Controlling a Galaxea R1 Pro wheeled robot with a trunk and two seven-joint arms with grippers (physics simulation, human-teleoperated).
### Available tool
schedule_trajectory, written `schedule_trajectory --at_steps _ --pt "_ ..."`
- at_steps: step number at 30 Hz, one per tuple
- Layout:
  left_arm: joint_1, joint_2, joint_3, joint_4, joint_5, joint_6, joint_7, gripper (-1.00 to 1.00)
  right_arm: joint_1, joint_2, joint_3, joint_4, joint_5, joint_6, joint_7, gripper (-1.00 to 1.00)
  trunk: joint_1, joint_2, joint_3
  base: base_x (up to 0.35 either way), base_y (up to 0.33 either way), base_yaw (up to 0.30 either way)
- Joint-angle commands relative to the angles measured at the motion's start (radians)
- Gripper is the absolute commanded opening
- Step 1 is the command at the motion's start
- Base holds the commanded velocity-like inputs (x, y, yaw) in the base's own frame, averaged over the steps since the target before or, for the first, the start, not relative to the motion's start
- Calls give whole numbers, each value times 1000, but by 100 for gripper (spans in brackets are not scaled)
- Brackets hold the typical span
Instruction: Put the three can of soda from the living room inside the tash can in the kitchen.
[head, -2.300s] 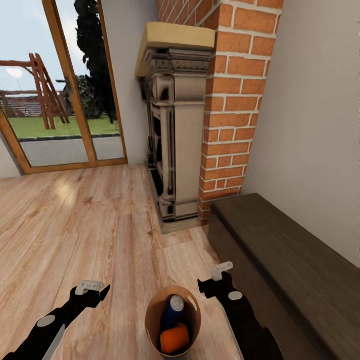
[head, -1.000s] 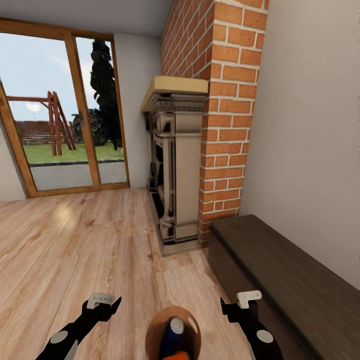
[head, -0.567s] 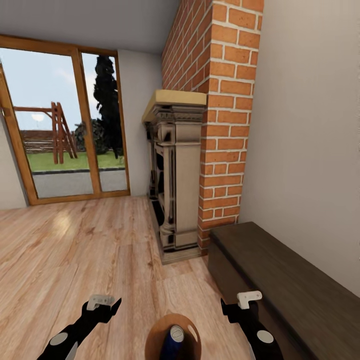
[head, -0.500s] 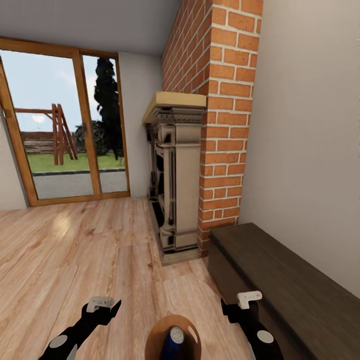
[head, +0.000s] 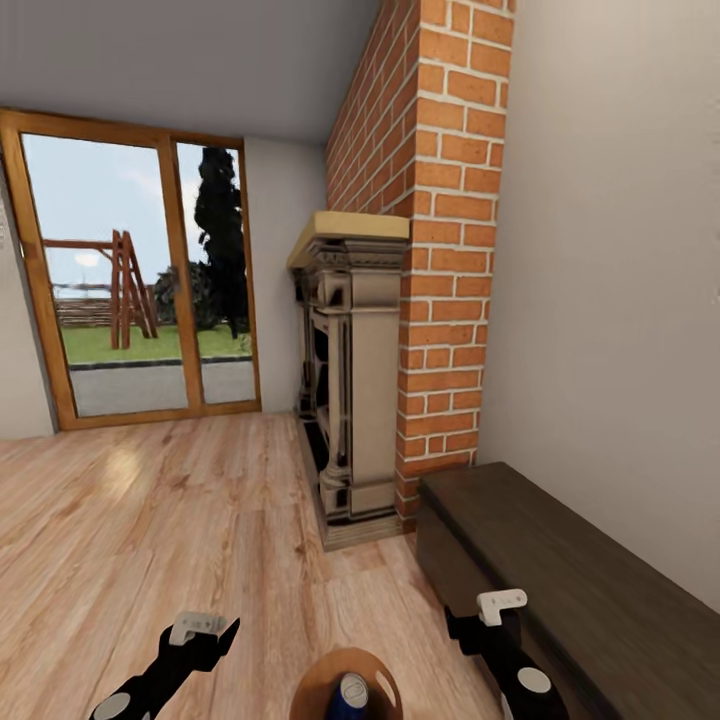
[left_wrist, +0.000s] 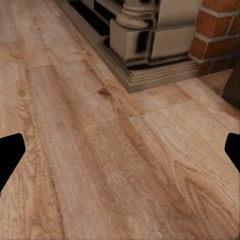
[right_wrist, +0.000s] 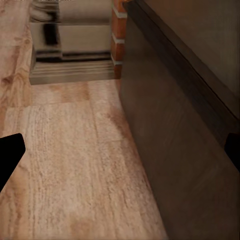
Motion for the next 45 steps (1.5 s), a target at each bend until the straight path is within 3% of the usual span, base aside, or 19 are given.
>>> schedule_trajectory --at_steps 1,15,36,45 --pt "0 0 0 2 0 -4 0 100 0 -1 0 5 -3 -4 0 100 0 0 4 0 0 0" --pt "0 1 0 92 -1 -64 0 100 0 -20 -1 61 -22 -47 0 100 -7 4 58 0 0 0" --pt "0 0 0 104 -1 -70 0 100 0 -24 0 88 -22 -50 -1 100 -16 9 139 0 0 0" --pt "0 0 1 104 -1 -70 1 100 0 -24 0 90 -22 -50 -1 100 -49 68 168 0 0 0"
